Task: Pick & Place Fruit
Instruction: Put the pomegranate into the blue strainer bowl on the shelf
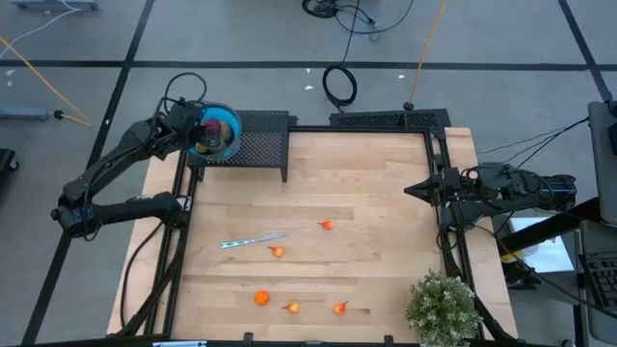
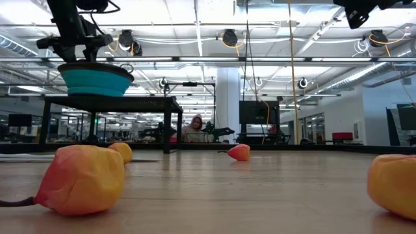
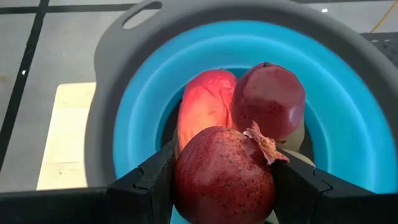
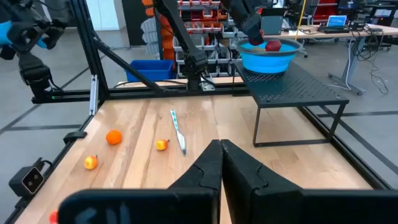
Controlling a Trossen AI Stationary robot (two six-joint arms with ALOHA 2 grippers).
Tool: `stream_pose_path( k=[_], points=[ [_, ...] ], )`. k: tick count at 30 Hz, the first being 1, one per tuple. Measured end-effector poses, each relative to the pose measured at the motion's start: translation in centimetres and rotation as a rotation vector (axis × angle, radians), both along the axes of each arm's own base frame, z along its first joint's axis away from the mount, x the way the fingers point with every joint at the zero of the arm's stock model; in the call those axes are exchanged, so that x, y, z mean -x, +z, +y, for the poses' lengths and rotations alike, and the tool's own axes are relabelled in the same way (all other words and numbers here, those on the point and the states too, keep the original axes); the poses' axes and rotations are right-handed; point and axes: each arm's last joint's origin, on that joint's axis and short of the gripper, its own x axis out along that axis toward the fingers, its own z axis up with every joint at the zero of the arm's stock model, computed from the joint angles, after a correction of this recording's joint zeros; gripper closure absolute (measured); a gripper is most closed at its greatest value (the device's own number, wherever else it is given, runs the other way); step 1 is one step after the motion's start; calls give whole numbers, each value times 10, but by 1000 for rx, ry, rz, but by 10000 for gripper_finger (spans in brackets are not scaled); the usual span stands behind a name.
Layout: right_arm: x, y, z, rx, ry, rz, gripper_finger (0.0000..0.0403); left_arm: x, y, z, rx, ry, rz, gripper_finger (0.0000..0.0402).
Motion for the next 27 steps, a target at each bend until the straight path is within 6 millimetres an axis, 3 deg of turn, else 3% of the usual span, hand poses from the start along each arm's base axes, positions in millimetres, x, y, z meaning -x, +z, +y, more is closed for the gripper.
stream_pose_path(
  k=[17,27],
  points=[
    [1,-5,0,4,0,37,403,-6,-5,6,40,-11,8,199],
    [-16,-47,3,-10,28,-27,403,-6,-5,6,40,-7,6,199]
  ],
)
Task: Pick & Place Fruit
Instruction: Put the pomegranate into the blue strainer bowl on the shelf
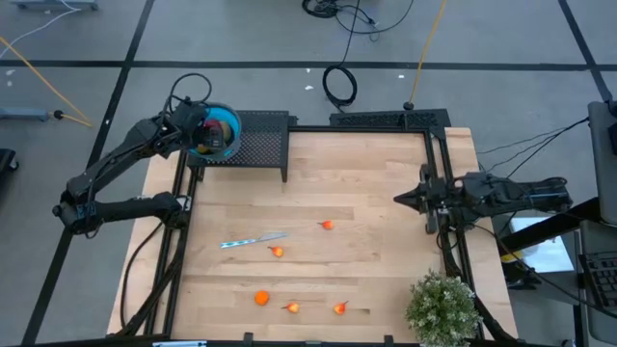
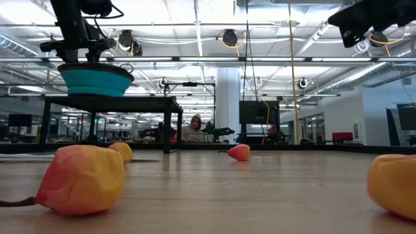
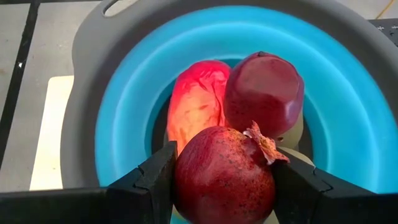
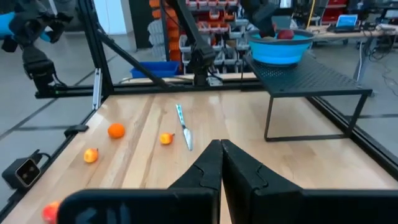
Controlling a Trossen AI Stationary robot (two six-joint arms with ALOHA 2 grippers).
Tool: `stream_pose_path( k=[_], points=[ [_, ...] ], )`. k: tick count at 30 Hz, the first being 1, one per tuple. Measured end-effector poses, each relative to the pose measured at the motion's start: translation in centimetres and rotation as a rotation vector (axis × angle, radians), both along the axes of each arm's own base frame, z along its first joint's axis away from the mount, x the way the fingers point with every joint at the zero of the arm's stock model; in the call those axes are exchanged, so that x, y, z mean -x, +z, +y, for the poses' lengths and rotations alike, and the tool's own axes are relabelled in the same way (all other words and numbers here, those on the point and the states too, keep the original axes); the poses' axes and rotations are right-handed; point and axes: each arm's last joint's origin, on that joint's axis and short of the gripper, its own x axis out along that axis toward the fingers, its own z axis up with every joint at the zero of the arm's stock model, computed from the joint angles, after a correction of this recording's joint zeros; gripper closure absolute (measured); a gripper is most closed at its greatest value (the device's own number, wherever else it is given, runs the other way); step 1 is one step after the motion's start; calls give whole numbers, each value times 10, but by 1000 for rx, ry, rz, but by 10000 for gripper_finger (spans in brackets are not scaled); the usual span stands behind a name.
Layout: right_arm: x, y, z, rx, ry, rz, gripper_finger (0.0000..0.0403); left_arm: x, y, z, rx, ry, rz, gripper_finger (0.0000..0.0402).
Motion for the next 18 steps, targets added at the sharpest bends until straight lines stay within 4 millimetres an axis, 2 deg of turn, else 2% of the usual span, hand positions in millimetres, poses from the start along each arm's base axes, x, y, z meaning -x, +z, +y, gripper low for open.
stream_pose_path(
  k=[6,18],
  points=[
    [1,-9,0,-30,-3,-18,403,0,0,0,-2,-5,15,199],
    [1,-6,0,-28,-4,-47,403,3,-2,-3,27,-30,67,199]
  ],
)
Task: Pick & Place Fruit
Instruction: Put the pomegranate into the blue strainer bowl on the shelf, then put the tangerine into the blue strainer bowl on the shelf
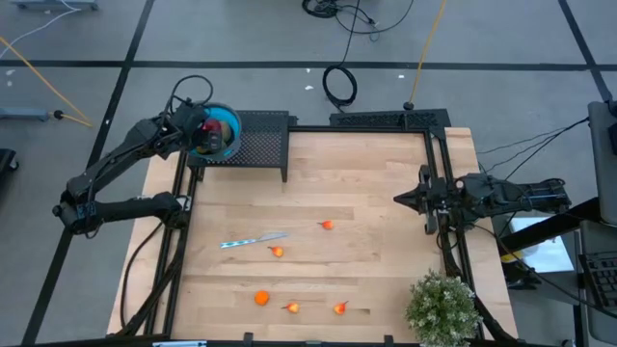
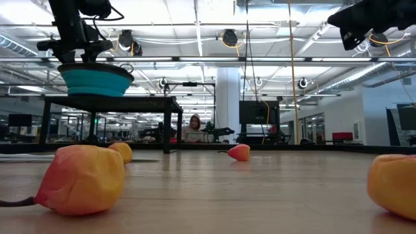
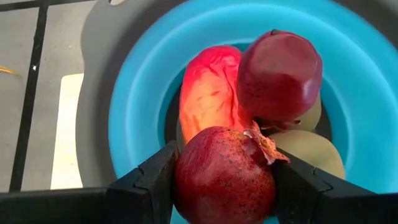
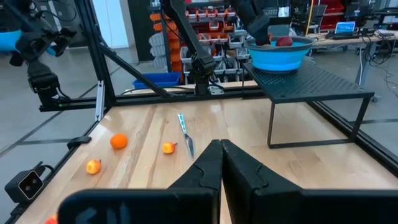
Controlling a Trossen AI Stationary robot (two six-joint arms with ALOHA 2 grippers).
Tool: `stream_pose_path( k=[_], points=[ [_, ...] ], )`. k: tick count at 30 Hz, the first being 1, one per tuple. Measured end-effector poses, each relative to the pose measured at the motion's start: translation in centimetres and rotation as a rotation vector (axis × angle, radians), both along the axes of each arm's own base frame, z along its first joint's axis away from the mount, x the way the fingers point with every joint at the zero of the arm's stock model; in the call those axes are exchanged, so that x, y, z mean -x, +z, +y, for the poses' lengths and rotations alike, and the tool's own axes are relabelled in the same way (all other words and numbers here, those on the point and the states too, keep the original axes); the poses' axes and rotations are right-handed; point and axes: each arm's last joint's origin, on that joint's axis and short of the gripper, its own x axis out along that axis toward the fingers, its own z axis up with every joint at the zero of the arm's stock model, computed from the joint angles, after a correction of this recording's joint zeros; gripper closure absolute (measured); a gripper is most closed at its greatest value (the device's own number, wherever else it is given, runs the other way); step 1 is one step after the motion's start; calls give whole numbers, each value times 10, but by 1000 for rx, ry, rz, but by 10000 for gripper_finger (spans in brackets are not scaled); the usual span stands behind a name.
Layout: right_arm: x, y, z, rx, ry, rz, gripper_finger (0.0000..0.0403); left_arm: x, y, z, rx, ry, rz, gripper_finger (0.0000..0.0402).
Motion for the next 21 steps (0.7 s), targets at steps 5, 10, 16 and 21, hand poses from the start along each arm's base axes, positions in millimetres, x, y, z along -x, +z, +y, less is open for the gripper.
stream_pose_path(
  k=[5,10,16,21],
  points=[
    [0,0,0,3,0,-2,403,0,0,0,0,-7,5,187],
    [0,0,0,3,-1,-1,403,0,0,0,-2,-8,7,151],
    [0,0,0,3,0,-1,403,1,2,-1,-11,-27,12,114],
    [0,0,0,3,0,-1,403,4,32,-4,-81,-59,-38,109]
  ],
)
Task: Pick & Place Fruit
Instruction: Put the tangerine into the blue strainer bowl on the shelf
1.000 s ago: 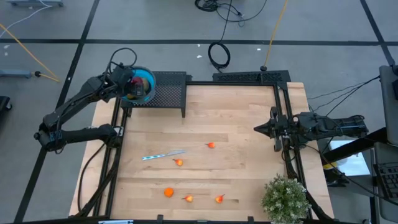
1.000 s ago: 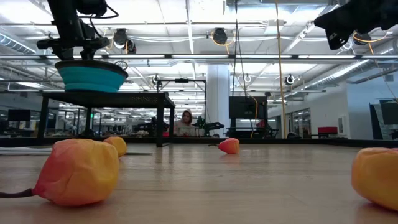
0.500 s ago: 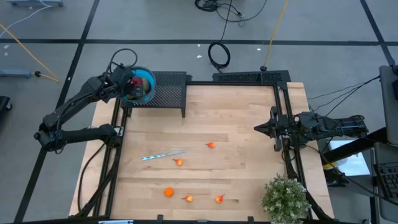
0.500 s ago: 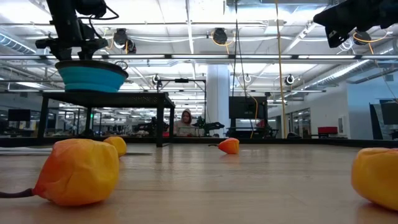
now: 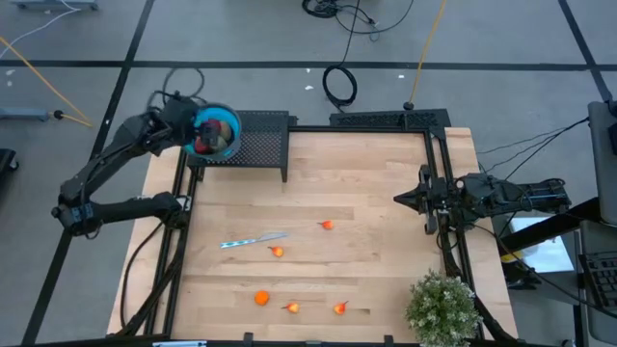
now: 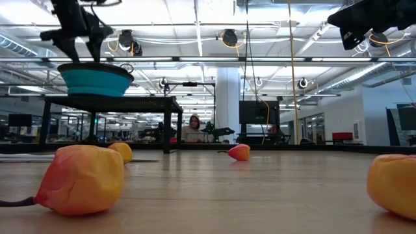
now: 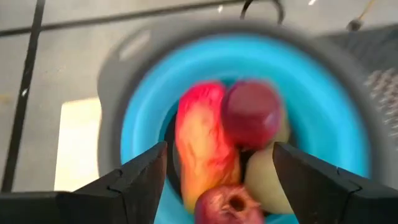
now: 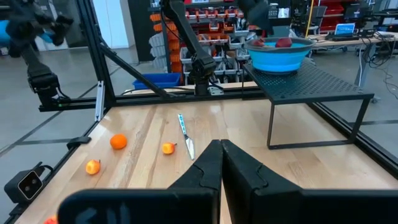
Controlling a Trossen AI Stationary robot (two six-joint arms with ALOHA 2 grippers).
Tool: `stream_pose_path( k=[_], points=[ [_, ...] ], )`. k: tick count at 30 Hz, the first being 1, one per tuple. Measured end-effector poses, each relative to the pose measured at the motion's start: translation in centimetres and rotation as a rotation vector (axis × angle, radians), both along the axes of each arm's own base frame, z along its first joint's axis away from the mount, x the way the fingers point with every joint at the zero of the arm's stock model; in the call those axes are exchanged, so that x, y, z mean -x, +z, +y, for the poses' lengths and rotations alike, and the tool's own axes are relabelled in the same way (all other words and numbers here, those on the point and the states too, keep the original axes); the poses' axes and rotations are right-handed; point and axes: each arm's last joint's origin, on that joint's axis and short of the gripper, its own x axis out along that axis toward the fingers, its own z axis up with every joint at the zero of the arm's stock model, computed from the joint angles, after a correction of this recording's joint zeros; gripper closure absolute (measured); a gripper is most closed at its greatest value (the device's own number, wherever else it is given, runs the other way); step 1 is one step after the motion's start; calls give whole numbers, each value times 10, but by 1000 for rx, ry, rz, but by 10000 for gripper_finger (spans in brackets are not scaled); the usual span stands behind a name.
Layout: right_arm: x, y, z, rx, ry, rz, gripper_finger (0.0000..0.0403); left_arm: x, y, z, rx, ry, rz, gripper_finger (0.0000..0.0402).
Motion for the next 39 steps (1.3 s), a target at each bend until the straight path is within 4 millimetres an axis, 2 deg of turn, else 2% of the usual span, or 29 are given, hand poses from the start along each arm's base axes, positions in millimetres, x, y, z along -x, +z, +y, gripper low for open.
stream_pose_path(
  k=[7,14,23,35,39],
  points=[
    [0,0,0,0,2,3,403,-1,50,-14,-76,-104,-166,136],
    [0,-2,0,7,3,16,403,-12,75,-39,-54,-284,-325,184],
    [0,-2,0,25,5,23,403,-33,78,-73,20,-449,-424,265],
    [0,-3,0,30,6,35,403,-73,65,-117,177,-593,-423,384],
    [1,-5,0,36,6,47,403,-83,59,-133,242,-610,-421,395]
  ],
)
